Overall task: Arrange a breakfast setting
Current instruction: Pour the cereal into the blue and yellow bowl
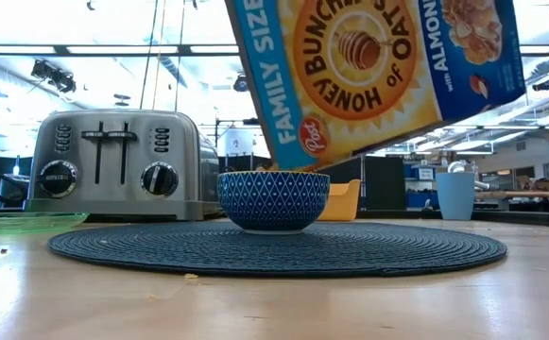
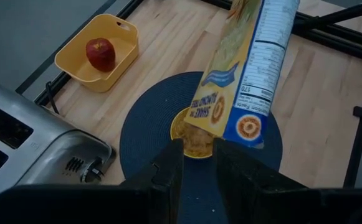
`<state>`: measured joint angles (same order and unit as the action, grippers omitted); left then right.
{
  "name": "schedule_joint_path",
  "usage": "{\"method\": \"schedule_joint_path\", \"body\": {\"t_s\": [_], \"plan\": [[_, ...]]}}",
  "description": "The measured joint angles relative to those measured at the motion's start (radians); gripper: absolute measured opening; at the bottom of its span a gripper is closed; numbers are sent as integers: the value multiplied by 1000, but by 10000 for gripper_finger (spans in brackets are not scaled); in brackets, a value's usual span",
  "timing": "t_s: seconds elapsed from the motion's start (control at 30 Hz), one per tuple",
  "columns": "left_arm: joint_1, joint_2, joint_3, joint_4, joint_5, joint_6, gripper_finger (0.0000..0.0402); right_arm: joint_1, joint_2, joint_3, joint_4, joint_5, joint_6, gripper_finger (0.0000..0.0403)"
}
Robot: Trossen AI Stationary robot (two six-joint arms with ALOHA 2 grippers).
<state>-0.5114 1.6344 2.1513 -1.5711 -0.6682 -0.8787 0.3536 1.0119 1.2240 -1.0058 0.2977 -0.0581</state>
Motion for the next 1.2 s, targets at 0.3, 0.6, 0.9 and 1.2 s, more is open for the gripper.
{"method": "schedule_joint_path", "body": {"t_s": [0.3, 0.6, 0.9, 1.2], "plan": [[0, 0, 0, 0, 0, 0, 94, -2, 0, 0, -8, 2, 12, 189], [0, 0, 0, 0, 0, 0, 94, -2, 1, 28, -18, -10, 16, 189], [0, 0, 0, 0, 0, 0, 94, -4, 1, 47, -46, -4, 36, 189], [-8, 0, 0, 0, 0, -26, 94, -2, 1, 47, -60, -19, 58, 189]]}}
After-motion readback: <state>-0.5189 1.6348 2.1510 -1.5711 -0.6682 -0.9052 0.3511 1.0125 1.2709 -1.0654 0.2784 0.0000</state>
